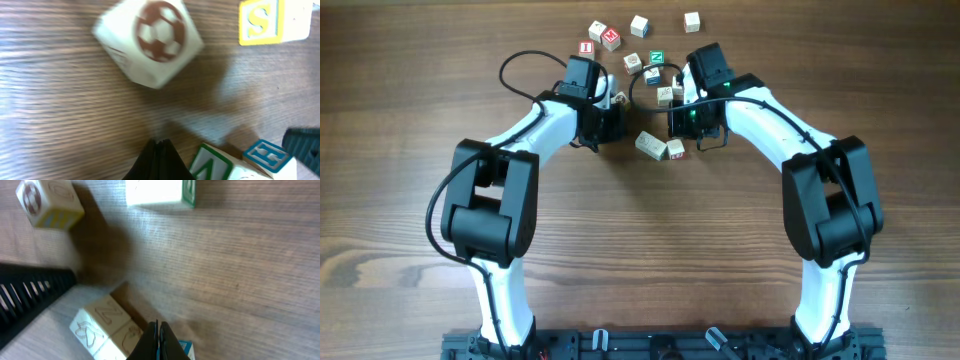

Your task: Form a horizontal line

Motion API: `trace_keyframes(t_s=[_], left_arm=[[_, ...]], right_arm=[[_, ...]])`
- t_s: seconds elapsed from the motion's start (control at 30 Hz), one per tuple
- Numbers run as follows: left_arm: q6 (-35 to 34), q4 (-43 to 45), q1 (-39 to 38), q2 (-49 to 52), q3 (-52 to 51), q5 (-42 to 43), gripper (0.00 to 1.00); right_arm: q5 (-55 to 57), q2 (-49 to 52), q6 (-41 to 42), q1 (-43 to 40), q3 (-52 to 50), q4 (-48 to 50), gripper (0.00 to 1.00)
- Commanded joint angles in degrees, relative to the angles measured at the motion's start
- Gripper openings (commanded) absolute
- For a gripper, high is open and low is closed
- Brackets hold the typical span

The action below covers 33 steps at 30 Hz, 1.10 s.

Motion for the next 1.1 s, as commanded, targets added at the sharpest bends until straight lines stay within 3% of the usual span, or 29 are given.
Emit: trace_keyframes(t_s=[0.0, 0.7, 0.87, 1.07], left_arm=[[1.11, -0.04, 0.85, 0.44, -0.46, -0.79, 0.04], [1.14, -0.04, 0.85, 0.44, -0.46, -0.81, 0.04], [1.14, -0.09, 0.85, 0.44, -0.46, -0.79, 0.04], [2.47, 0.39, 0.79, 0.44, -0.46, -0.72, 0.04]], right_arm=[[1.11, -1.81, -1.18, 0.07, 0.9, -1.79, 0.04], [1.97, -1.81, -1.31, 0.07, 0.92, -6.78, 0.04], [10.56, -2.14, 6.45, -0.7, 0.92, -8.92, 0.05], [11.41, -2.14, 8.26, -0.68, 0.92, -13.2, 0.05]])
